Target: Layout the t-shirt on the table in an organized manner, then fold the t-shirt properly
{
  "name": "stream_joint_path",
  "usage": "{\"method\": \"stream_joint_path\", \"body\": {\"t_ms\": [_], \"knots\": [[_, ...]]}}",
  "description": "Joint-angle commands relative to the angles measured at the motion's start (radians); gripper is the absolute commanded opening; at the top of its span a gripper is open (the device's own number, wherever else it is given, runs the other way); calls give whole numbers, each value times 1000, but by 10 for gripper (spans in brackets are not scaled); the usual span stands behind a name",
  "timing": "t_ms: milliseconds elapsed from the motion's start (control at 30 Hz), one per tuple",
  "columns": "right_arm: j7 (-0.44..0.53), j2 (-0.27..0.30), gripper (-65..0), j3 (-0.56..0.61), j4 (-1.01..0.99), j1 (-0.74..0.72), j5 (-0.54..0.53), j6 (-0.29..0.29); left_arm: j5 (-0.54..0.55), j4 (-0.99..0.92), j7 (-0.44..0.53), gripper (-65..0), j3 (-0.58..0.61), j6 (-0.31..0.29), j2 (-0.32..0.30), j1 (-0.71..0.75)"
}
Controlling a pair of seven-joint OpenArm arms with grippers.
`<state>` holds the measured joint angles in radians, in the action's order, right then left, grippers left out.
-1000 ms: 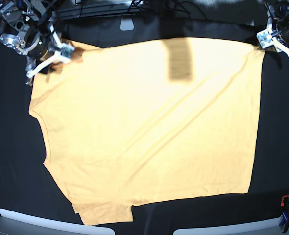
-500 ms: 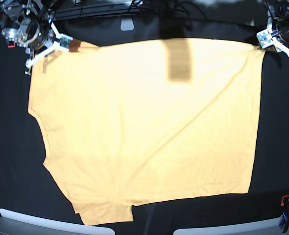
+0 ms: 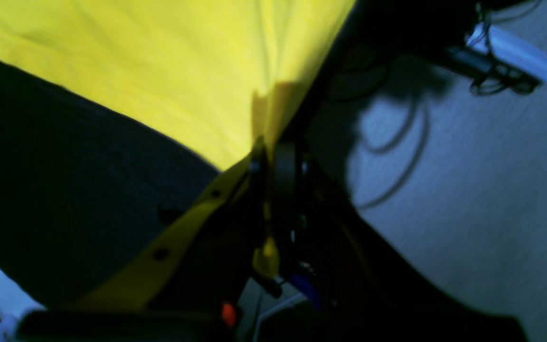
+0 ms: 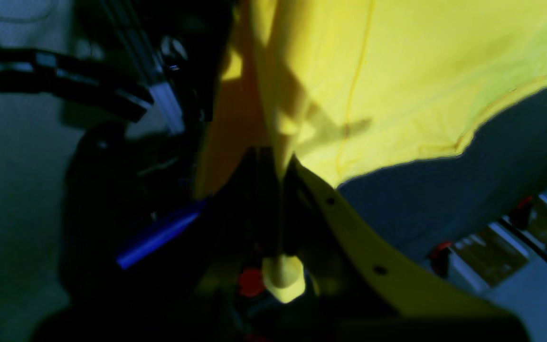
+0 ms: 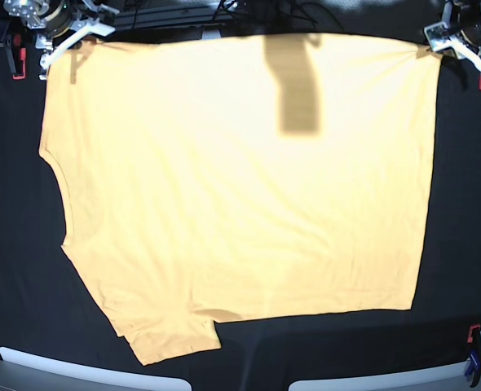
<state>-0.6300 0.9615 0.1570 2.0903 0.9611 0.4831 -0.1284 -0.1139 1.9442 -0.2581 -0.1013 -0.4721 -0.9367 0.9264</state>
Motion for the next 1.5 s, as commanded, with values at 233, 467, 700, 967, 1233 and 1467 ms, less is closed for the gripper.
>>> {"method": "stream_joint_path", "body": {"t_ms": [233, 467, 700, 967, 1233, 1467], "knots": [[37, 16, -650, -146, 21, -64, -90, 98, 64, 13, 93, -650, -153, 16, -10, -19], [94, -24, -650, -165, -21, -249, -309, -3, 98, 0, 73, -650, -180, 19, 97, -163], [122, -82, -650, -165, -97, -414, -391, -61, 100, -115, 76, -650, -180, 31, 237, -321], [155, -140, -650, -163, -216, -555, -467, -134, 142, -207, 176, -650, -179, 33, 344, -450], [167, -167, -650, -118, -283, -637, -513, -162, 142, -316, 202, -650, -124, 31, 390, -566], [167, -186, -650, -14, -397, -759, -463, -158, 84, -428, 199, -650, 3, 33, 391, -676]]}}
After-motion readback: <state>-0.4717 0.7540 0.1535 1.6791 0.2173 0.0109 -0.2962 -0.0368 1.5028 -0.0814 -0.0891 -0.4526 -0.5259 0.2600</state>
